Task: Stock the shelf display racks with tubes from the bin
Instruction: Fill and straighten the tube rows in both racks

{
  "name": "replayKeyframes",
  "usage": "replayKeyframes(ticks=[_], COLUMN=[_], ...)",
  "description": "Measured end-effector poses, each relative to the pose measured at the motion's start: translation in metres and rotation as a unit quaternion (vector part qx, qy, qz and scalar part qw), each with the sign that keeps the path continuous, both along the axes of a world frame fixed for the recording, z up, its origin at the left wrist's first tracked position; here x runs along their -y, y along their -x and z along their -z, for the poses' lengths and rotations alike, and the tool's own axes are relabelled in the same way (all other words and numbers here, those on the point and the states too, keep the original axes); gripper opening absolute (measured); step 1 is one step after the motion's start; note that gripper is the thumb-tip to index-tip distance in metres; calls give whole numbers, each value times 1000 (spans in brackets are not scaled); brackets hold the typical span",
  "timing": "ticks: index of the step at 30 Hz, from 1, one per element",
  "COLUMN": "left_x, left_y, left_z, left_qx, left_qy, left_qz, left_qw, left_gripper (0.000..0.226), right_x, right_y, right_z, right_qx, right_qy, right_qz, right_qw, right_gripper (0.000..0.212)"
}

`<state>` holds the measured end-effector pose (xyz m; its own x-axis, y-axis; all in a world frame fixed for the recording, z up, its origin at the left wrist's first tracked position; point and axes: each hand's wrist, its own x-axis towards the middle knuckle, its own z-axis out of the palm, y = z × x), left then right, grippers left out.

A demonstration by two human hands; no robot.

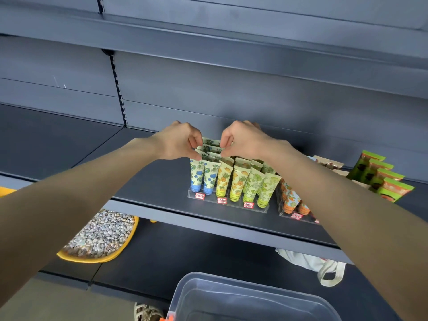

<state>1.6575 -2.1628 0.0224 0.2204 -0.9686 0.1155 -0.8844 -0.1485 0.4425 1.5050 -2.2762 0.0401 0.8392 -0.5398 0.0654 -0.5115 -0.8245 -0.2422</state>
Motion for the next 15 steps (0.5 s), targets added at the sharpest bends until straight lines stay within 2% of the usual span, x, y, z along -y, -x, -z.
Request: replayKeyframes(ticks=[6,11,15], left_x=[25,54,78], left_y=[10,14,15], left_z=[-18,-24,-23], left_qx=[-1,7,4], left_qy=[4,2,-3], left_qz=[13,29,37], left_qw=[1000,1000,999], left_gripper=[28,27,27], right_x=[17,46,65], right_y=[18,19,14], right_z=[-21,-19,-13], right_qx=[3,-1,-13], right_qy=[2,-1,-4], right_qz=[7,55,58], right_qw=[1000,998,998], right_gripper=[7,21,22])
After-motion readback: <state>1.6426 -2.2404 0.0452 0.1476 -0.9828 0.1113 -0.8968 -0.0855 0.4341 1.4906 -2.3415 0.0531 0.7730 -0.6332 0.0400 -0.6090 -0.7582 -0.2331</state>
